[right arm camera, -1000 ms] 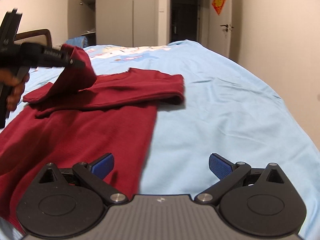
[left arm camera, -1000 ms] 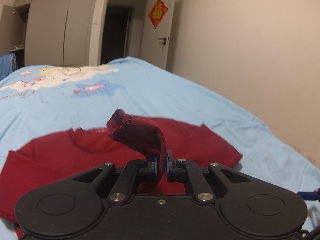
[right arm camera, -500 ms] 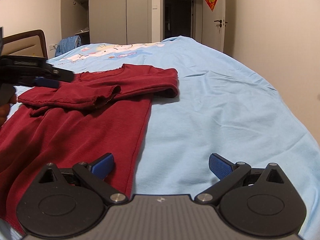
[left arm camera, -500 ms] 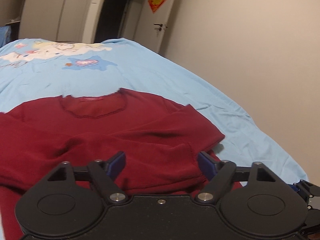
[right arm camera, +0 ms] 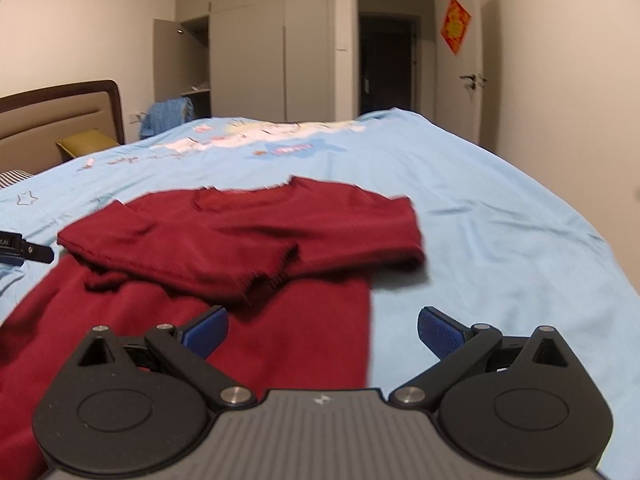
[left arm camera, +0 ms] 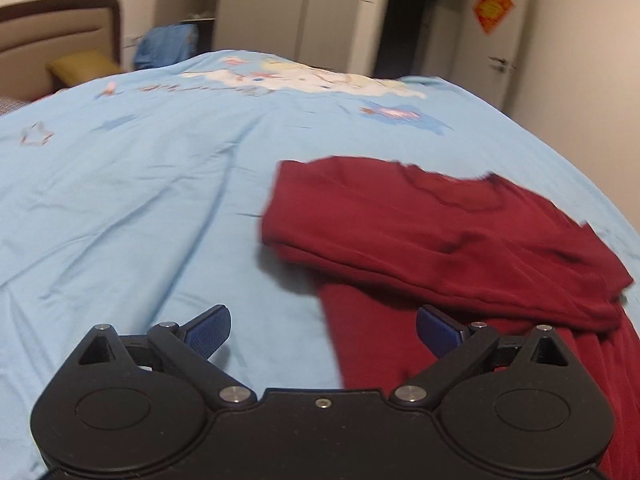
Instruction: Fold small clothes
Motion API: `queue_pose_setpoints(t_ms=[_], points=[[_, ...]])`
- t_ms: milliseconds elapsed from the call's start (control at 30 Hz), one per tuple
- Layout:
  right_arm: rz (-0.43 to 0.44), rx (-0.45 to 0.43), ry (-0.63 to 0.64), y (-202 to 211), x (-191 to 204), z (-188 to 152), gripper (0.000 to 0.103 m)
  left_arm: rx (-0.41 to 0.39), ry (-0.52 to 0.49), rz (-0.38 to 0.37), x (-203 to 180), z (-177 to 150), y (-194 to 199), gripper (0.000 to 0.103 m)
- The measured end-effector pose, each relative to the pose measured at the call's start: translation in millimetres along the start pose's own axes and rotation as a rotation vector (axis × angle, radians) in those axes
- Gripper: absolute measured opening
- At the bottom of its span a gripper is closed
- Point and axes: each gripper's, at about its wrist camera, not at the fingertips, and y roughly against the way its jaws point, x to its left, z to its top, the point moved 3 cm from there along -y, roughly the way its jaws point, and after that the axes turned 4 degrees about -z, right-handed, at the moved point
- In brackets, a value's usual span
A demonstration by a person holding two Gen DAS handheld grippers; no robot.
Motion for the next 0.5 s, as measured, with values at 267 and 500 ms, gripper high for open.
queue_pose_setpoints(t_ms=[267,500], points=[[0.027,-0.02,-0.042,-55.8,26.7,31.9,0.103,0.01,-0.141,0.16,19.8,4.4,-30.3,0.098],[0.03,0.018,0.015,-89.2,43.7,25.8,0.103,-0.05,-0.114,0.152,20.8,8.8,-38.5,0.098]])
